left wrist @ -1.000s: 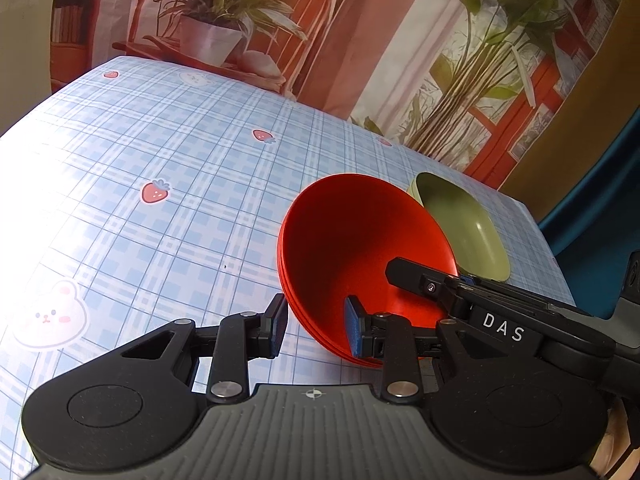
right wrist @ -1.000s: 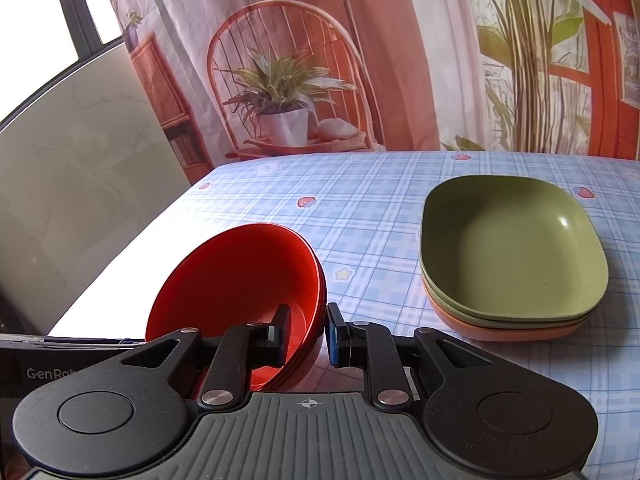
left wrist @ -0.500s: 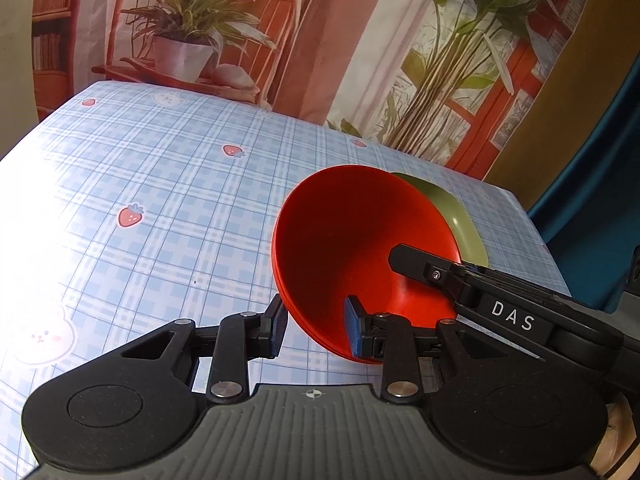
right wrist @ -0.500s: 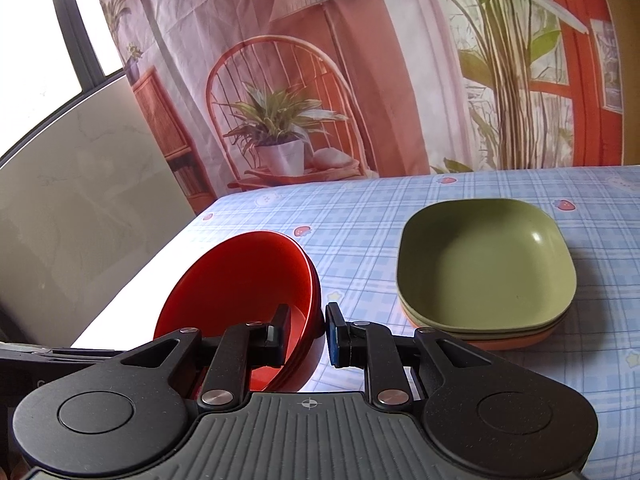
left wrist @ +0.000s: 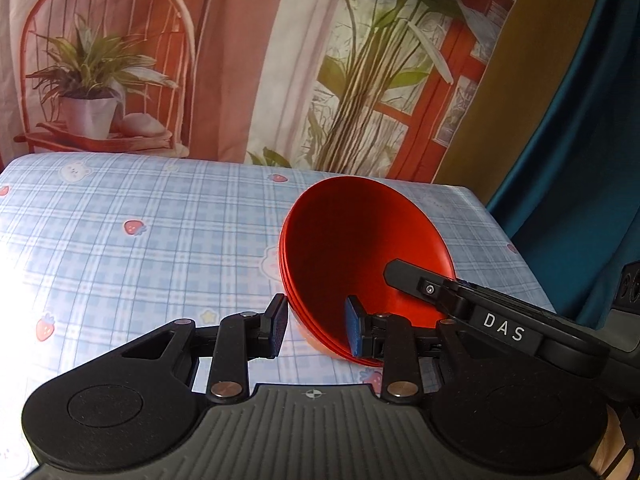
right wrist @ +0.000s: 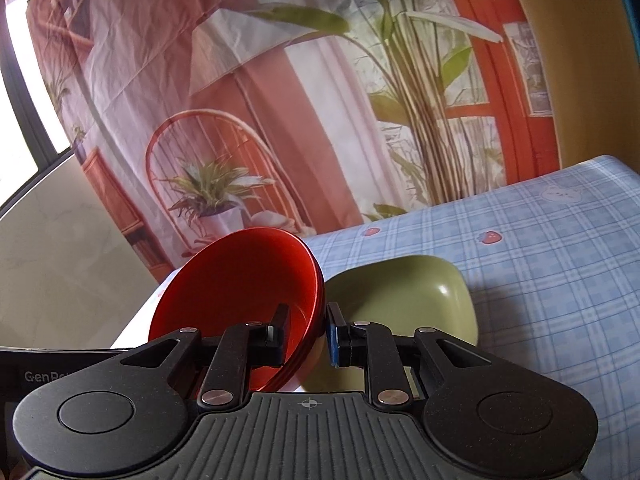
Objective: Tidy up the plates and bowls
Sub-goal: 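Carry the nested red bowls with both grippers toward the green plate stack, then lower the red bowls with both grippers onto the green plate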
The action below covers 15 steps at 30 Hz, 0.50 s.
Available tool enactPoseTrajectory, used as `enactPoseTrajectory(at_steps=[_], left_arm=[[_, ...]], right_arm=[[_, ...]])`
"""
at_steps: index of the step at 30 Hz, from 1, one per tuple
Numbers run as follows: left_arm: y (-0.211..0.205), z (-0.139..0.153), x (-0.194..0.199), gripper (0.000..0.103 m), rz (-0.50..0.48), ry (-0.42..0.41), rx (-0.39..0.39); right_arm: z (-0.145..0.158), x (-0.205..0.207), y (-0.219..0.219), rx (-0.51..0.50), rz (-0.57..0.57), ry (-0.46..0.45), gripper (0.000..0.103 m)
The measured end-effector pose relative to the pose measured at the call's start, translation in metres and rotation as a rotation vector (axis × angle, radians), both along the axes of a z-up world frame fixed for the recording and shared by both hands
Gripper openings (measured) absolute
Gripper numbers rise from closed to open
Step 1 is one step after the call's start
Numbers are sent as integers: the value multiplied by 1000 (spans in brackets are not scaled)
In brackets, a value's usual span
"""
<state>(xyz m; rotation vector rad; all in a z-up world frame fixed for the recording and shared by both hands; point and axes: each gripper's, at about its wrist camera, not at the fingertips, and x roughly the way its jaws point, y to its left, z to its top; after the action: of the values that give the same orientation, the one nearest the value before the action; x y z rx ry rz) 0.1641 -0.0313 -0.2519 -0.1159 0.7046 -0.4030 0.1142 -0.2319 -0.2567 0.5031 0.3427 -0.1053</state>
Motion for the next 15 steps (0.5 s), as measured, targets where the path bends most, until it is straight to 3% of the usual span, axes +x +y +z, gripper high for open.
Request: enactPoseTrajectory(at_steps=[6, 15], left_arm=[[-17, -14, 26, 33, -30, 68, -42], [-37, -37, 49, 33, -50, 102, 7]], right_arm=[[-10, 0, -26, 24, -59, 6, 19], [-26, 11, -40, 18, -101, 41, 19]])
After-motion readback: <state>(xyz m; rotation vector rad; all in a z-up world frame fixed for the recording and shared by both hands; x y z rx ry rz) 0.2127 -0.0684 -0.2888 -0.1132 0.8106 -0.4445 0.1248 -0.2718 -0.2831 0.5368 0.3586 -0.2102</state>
